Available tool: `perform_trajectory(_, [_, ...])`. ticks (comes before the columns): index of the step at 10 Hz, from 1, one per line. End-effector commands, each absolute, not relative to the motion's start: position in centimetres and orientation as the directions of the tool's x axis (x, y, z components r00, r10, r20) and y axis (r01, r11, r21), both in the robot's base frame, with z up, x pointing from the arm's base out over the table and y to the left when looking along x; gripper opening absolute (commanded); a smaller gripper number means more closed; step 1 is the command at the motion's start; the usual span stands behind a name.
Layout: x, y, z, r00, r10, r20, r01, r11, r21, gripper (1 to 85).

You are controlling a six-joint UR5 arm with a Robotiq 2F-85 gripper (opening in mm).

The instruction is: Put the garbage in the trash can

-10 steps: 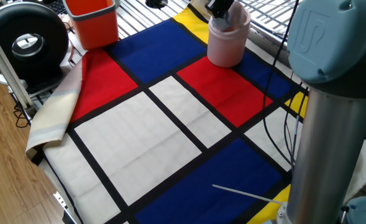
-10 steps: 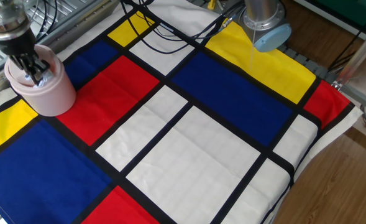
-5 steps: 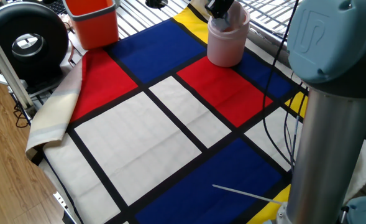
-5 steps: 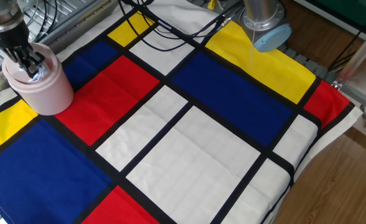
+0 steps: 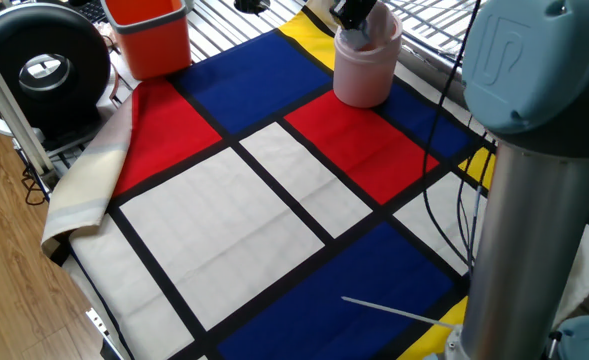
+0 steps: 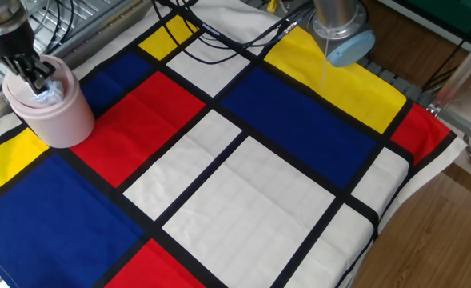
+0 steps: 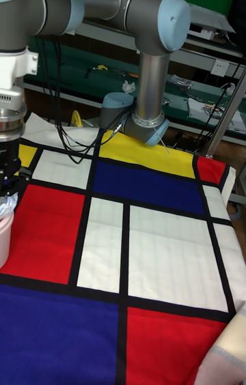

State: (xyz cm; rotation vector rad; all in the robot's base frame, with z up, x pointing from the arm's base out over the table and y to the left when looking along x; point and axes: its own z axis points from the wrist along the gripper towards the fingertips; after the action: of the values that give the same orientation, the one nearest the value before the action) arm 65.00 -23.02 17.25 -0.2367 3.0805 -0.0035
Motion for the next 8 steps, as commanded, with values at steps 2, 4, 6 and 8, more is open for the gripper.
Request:
perform_trajectory(2, [64.57,-23.06,18.47,-0.992,-0.122,-0.037,-0.122,0.992,-0.013,1.0])
perform_trajectory(4, [64.48,-22.93,18.60,-0.993,-0.110,-0.038,-0.110,0.994,-0.008,1.0])
perform_trajectory(6, [64.46,-22.89,18.72,-0.993,-0.110,-0.033,-0.110,0.994,-0.012,1.0])
perform_trajectory(8, [64.27,-23.14,19.26,-0.995,-0.098,-0.026,-0.097,0.995,-0.033,1.0])
